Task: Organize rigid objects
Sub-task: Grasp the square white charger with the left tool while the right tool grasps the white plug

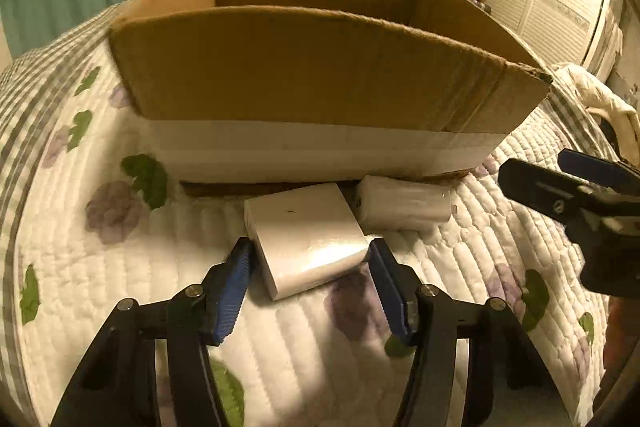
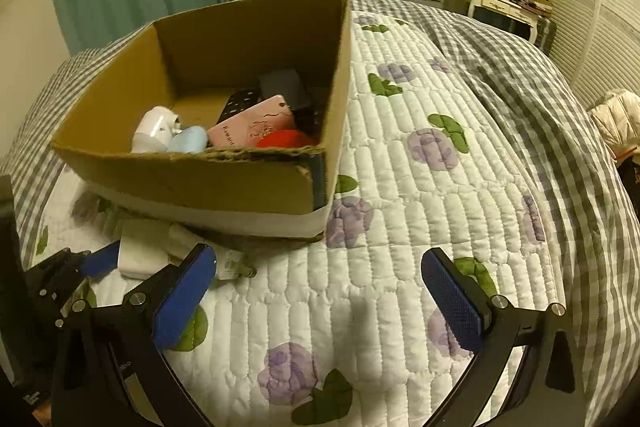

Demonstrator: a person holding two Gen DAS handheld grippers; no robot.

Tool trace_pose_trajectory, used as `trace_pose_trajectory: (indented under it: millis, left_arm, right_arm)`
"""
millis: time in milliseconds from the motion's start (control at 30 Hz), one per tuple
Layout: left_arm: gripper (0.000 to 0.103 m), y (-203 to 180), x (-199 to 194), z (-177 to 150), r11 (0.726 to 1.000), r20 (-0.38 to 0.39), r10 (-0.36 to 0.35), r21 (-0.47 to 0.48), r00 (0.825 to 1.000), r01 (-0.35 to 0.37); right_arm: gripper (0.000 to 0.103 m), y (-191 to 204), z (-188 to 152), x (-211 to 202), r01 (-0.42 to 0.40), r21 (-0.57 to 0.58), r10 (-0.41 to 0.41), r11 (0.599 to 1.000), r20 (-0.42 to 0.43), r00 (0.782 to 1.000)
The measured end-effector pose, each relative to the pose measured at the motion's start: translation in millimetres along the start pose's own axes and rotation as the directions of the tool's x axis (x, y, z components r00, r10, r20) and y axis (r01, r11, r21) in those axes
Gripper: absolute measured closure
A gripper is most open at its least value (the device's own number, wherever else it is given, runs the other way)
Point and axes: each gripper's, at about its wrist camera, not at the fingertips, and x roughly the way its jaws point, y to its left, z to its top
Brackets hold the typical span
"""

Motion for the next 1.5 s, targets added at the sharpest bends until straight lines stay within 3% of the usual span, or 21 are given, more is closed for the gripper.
trace_pose_trajectory:
  millis: [167, 367, 567, 767, 900, 933, 1267, 1500]
  left_arm:
    - [0.045, 18.5, -22.8, -9.1, 0.998, 0.023, 0.015, -0.062, 1.000, -0.013]
    - [0.045, 43.9, -39.9, -8.8, 0.992, 0.052, 0.086, -0.097, 0.995, -0.081]
    - [0.045, 65.4, -47.4, -5.6, 0.985, 0.077, 0.123, -0.132, 0.990, -0.112]
    - [0.045, 68.2, -47.0, -4.4, 0.986, 0.087, 0.121, -0.127, 0.989, -0.110]
    - [0.045, 67.5, -47.6, -2.7, 0.989, 0.096, 0.104, -0.117, 0.990, -0.092]
    - [0.045, 66.9, -47.5, -2.6, 0.989, 0.095, 0.106, -0.113, 0.990, -0.095]
    - [0.049, 56.7, -70.4, 5.8, 0.991, 0.109, 0.096, -0.109, 0.989, -0.084]
    - [0.050, 41.0, -96.3, 11.9, 0.993, 0.117, 0.069, -0.106, 0.991, -0.057]
  right_arm:
    - [0.000, 14.1, -3.3, 1.6, -0.019, -0.042, 0.019, 0.999, -0.005, 1.000]
    - [0.000, 41.2, -1.1, 9.0, -0.048, -0.087, 0.047, 0.995, -0.015, 0.999]
    - [0.002, 65.3, 0.3, 33.2, -0.071, -0.098, 0.066, 0.993, -0.055, 0.996]
    - [0.016, 76.8, 1.4, 55.9, -0.072, -0.087, 0.065, 0.994, -0.082, 0.994]
    - [0.040, 77.0, -3.5, 62.9, -0.074, -0.086, 0.066, 0.994, -0.094, 0.993]
    - [0.047, 78.6, -3.7, 60.7, -0.086, -0.095, 0.077, 0.992, -0.086, 0.993]
    - [0.047, 83.1, -14.6, 22.4, -0.071, -0.161, 0.063, 0.984, -0.055, 0.996]
    - [0.047, 70.1, -16.0, -20.4, -0.073, -0.119, 0.070, 0.990, -0.024, 0.997]
